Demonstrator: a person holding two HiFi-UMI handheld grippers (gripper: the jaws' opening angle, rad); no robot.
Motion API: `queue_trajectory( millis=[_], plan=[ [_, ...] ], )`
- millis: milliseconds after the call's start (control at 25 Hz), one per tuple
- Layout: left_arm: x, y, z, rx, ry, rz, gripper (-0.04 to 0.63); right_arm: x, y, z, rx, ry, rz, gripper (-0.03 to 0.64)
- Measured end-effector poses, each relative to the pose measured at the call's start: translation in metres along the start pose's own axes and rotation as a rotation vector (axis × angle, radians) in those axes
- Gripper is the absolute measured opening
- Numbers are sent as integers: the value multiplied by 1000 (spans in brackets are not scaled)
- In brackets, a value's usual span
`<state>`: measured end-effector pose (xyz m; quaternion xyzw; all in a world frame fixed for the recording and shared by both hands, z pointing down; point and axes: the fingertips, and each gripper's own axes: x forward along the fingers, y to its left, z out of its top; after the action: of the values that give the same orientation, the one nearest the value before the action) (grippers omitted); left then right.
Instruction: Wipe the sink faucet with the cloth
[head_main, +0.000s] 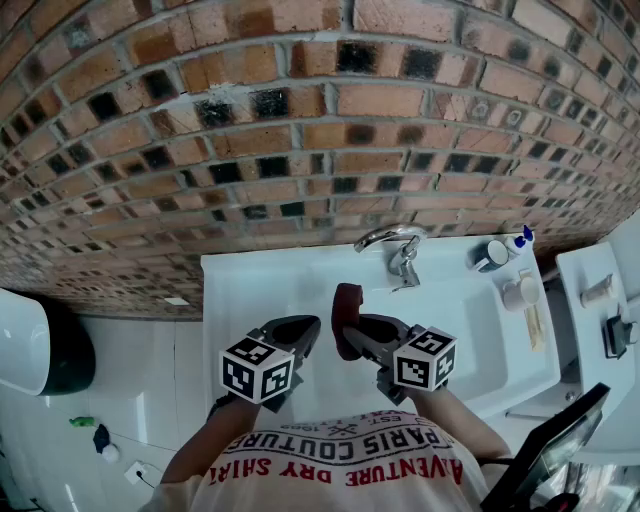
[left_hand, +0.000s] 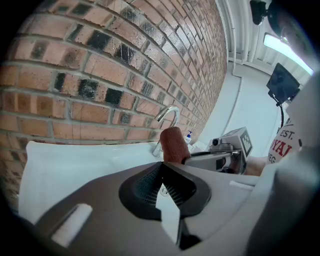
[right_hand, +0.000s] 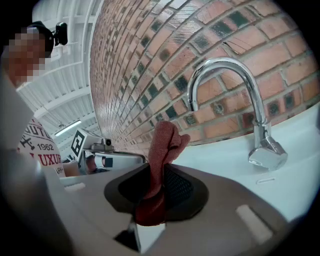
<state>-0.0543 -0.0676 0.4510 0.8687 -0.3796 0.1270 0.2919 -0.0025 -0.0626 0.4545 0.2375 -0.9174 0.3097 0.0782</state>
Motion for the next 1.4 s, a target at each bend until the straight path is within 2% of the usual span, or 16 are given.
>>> queue_trajectory(
  millis=[160,480,560,880,1400],
  plan=[
    [-2,3,1,-4,-7,1,5,3,-2,23,-45,-24,4,80],
    [-2,7,-1,-20,-6,1,5,18,1,107,-147,-116,47,80],
    [-2,8,-2,-26,-7,1,5,22,-6,115,-153,-122,25,80],
    [1,12,-3,-30,2,2,6,25,-41,104,-99,-105,-67,79],
    [4,13,-4,-26,8,-2,5,24,-51,101,-83,-112,-88,80]
  ],
)
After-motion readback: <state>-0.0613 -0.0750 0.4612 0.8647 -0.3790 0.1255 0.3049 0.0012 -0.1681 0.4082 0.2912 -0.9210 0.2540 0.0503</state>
